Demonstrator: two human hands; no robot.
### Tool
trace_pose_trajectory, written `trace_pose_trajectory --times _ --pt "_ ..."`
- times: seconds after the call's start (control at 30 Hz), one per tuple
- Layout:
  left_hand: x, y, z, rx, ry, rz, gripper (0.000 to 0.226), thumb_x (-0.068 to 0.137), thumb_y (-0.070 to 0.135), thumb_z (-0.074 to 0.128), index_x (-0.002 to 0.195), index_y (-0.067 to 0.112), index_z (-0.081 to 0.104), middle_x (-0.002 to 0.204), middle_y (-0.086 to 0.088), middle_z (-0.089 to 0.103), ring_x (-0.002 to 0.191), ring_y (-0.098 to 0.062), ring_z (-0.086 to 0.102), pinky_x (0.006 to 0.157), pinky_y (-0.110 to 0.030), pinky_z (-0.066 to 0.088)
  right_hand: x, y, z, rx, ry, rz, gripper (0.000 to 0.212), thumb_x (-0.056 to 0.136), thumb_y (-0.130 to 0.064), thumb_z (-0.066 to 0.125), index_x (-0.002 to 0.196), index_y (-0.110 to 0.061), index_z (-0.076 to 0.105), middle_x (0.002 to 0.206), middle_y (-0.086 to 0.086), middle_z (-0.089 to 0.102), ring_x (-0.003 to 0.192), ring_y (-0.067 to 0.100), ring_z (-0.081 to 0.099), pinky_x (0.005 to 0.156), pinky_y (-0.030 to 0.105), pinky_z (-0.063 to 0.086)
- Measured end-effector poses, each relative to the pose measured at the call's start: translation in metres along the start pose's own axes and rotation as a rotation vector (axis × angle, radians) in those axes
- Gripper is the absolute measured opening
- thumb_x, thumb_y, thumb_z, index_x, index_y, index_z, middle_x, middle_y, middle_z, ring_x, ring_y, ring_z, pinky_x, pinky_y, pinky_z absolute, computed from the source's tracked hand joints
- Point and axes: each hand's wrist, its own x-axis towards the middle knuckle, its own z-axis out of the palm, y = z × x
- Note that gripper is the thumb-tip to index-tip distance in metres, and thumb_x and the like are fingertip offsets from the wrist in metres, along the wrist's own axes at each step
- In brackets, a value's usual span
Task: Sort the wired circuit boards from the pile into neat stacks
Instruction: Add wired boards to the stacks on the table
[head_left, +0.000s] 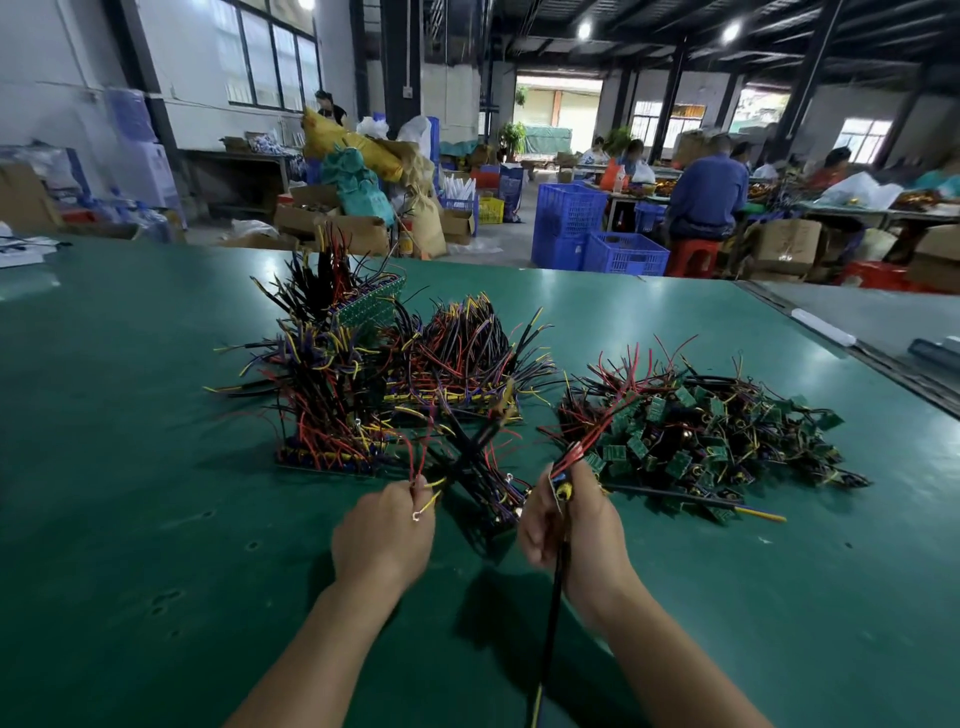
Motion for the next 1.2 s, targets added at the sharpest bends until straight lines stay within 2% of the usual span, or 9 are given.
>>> trace_pose_trajectory --times 0.2,0.3,0.4,0.63,0.77,0.87,1.0,1.1,1.2 --pt "0.002 -0.005 -0.001 0.133 -0.001 0.000 0.033 0.097 0.050 0.038 0.087 0.022 0.051 0.081 0.005 0.055 0.068 -0.020 0.054 0.055 -0.030 0.036 0.003 0.005 -0.001 0.005 0.030 -0.046 0.052 0.100 -0.030 0.028 0.054 -0.016 0.048 0.047 0.006 0.039 0.038 0.019 0.035 0.045 0.027 0.024" --pt "0.003 -0.005 -0.003 -0.070 0.136 0.061 0.020 0.091 0.041 0.060 0.095 0.028 0.045 0.093 0.009 0.046 0.070 -0.015 0.050 0.053 -0.029 0.033 0.006 0.006 -0.002 0.027 0.043 -0.107 0.034 0.103 -0.024 0.035 0.071 -0.015 0.043 0.049 0.003 0.035 0.039 0.016 0.026 0.042 0.024 0.021" --pt "0.004 -0.003 -0.004 -0.379 0.262 0.161 0.030 0.081 0.019 0.076 0.093 0.027 0.050 0.093 0.012 0.045 0.079 -0.013 0.049 0.062 -0.028 0.039 0.009 0.006 -0.003 0.019 0.077 -0.119 0.034 0.102 -0.021 0.045 0.069 -0.020 0.043 0.049 0.003 0.033 0.037 0.013 0.024 0.041 0.019 0.021" --pt "-0.011 0.008 -0.011 -0.536 0.494 0.419 0.031 0.065 0.005 0.060 0.094 0.014 0.056 0.092 0.011 0.041 0.075 -0.006 0.036 0.067 -0.009 0.035 0.011 0.006 -0.001 -0.062 0.181 -0.068 0.021 0.101 -0.028 0.051 0.085 -0.014 0.046 0.047 0.001 0.044 0.037 0.015 0.035 0.041 0.020 0.025" --pt "-0.021 0.019 -0.009 -0.500 0.409 0.581 0.024 0.068 0.008 0.056 0.091 0.011 0.060 0.096 0.004 0.050 0.083 -0.008 0.045 0.070 -0.015 0.038 0.006 0.004 0.003 -0.138 0.160 -0.097 0.019 0.099 -0.029 0.053 0.087 -0.015 0.048 0.049 0.000 0.047 0.037 0.013 0.037 0.039 0.019 0.027" --pt "-0.026 0.022 -0.007 -0.571 0.302 0.645 0.017 0.079 0.028 0.058 0.095 0.021 0.059 0.090 0.015 0.053 0.083 -0.004 0.051 0.071 -0.020 0.042 0.000 0.003 0.007 -0.204 0.107 -0.154 0.016 0.099 -0.027 0.054 0.090 -0.015 0.048 0.048 -0.006 0.047 0.039 0.009 0.037 0.037 0.019 0.028" --pt "-0.032 0.029 -0.001 -0.654 0.142 0.485 0.026 0.079 0.050 0.061 0.103 0.040 0.064 0.087 0.012 0.060 0.085 -0.006 0.061 0.076 -0.033 0.052 -0.003 0.002 0.011 -0.231 -0.004 -0.207 0.012 0.100 -0.020 0.050 0.098 -0.010 0.044 0.045 -0.009 0.044 0.037 0.006 0.032 0.037 0.018 0.027" --pt "-0.032 0.032 -0.001 -0.784 0.076 0.393 0.012 0.079 0.046 0.066 0.090 0.050 0.066 0.086 0.008 0.064 0.085 -0.003 0.063 0.079 -0.023 0.050 -0.002 -0.002 0.007 -0.197 -0.099 -0.192 0.013 0.101 -0.017 0.049 0.108 -0.013 0.039 0.046 -0.011 0.045 0.039 0.003 0.036 0.039 0.017 0.027" --pt "-0.029 0.033 -0.004 -0.854 0.060 0.348 0.012 0.085 0.028 0.071 0.082 0.040 0.069 0.086 0.003 0.067 0.081 0.001 0.062 0.072 -0.010 0.044 0.001 -0.004 0.001 -0.130 -0.168 -0.147 0.040 0.089 -0.014 0.062 0.118 -0.022 0.036 0.057 -0.007 0.045 0.045 0.008 0.034 0.044 0.020 0.026"
